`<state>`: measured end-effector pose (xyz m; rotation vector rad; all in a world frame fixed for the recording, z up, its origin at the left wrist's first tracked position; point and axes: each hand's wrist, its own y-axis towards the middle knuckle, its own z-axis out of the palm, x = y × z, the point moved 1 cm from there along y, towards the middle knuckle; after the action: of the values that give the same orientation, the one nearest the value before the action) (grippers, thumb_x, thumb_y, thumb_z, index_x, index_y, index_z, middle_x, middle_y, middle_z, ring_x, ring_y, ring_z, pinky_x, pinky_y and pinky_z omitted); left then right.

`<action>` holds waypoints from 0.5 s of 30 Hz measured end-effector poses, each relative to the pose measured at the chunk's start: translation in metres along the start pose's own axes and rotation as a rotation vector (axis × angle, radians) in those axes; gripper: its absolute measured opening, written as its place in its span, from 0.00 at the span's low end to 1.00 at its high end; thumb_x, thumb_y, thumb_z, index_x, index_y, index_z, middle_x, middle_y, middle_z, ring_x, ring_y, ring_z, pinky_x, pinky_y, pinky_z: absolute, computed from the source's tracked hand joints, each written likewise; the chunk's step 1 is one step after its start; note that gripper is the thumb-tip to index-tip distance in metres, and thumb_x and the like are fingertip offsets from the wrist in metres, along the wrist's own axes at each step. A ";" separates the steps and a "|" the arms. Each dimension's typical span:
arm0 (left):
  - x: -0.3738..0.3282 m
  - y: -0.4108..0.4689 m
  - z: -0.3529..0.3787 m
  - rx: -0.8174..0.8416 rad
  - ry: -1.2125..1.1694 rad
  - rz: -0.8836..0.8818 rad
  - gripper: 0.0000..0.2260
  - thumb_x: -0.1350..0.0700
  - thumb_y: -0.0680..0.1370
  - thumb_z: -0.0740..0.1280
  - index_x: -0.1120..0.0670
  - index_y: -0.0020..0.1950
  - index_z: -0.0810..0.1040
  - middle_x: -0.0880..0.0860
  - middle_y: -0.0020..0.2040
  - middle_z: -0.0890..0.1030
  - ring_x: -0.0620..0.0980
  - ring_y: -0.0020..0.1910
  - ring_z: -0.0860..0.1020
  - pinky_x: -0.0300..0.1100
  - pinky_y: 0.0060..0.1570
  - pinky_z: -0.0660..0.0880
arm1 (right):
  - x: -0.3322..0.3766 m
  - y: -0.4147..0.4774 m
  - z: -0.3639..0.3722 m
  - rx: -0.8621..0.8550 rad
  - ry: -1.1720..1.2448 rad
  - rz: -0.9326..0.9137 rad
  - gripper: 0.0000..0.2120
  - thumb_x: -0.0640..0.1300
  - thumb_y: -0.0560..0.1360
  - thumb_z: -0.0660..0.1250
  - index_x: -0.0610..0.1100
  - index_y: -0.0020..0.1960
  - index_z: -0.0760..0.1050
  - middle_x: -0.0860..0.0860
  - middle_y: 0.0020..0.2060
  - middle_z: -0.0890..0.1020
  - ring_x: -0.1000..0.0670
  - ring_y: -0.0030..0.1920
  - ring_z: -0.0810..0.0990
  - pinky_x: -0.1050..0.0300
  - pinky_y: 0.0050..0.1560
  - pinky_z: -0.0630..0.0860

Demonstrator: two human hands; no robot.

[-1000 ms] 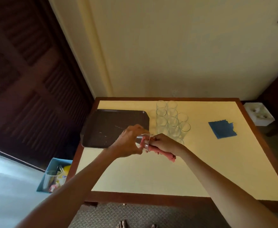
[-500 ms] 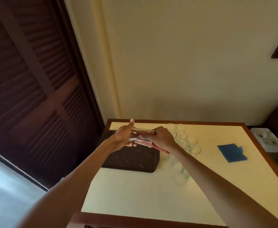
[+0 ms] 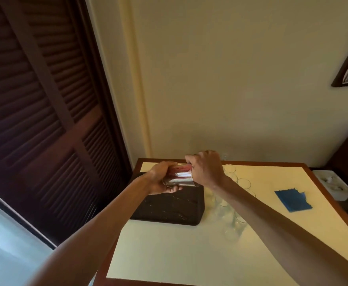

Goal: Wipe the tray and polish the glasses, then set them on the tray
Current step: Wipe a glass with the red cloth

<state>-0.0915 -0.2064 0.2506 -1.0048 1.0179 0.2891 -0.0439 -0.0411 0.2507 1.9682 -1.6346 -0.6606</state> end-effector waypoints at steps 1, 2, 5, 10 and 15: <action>-0.003 0.000 0.002 -0.033 0.015 0.027 0.17 0.51 0.87 0.55 0.62 0.63 0.76 0.61 0.45 0.84 0.55 0.35 0.82 0.40 0.32 0.78 | -0.002 0.003 -0.001 0.001 0.019 0.053 0.12 0.43 0.61 0.80 0.46 0.30 0.75 0.54 0.22 0.76 0.50 0.21 0.71 0.64 0.30 0.61; -0.006 -0.001 0.005 -0.085 0.031 0.074 0.16 0.53 0.87 0.55 0.62 0.61 0.77 0.61 0.43 0.84 0.55 0.33 0.82 0.40 0.30 0.77 | -0.004 0.003 0.000 0.024 0.075 0.148 0.11 0.42 0.63 0.80 0.46 0.32 0.76 0.55 0.24 0.77 0.51 0.24 0.72 0.63 0.31 0.63; -0.015 0.001 0.005 -0.224 0.159 0.293 0.15 0.56 0.86 0.55 0.64 0.53 0.77 0.62 0.43 0.82 0.55 0.34 0.82 0.42 0.28 0.78 | -0.002 -0.002 0.014 0.165 0.237 0.487 0.03 0.42 0.70 0.76 0.46 0.41 0.82 0.53 0.35 0.81 0.48 0.37 0.81 0.57 0.37 0.70; -0.019 0.004 0.000 -0.396 0.446 0.835 0.17 0.51 0.79 0.58 0.60 0.39 0.78 0.53 0.35 0.78 0.46 0.35 0.76 0.38 0.34 0.73 | 0.011 -0.006 0.036 0.706 1.047 1.127 0.30 0.69 0.74 0.66 0.40 0.47 0.80 0.47 0.30 0.81 0.49 0.24 0.73 0.58 0.24 0.70; -0.017 0.008 -0.015 -0.171 0.261 0.697 0.20 0.46 0.82 0.59 0.63 0.47 0.78 0.58 0.43 0.81 0.53 0.43 0.80 0.44 0.44 0.76 | 0.005 0.013 0.009 0.418 0.395 0.598 0.10 0.48 0.75 0.72 0.42 0.50 0.84 0.48 0.41 0.86 0.44 0.40 0.84 0.52 0.42 0.80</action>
<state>-0.1137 -0.2100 0.2575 -0.8214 1.5894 0.8440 -0.0591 -0.0492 0.2519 1.5751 -2.0537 0.2984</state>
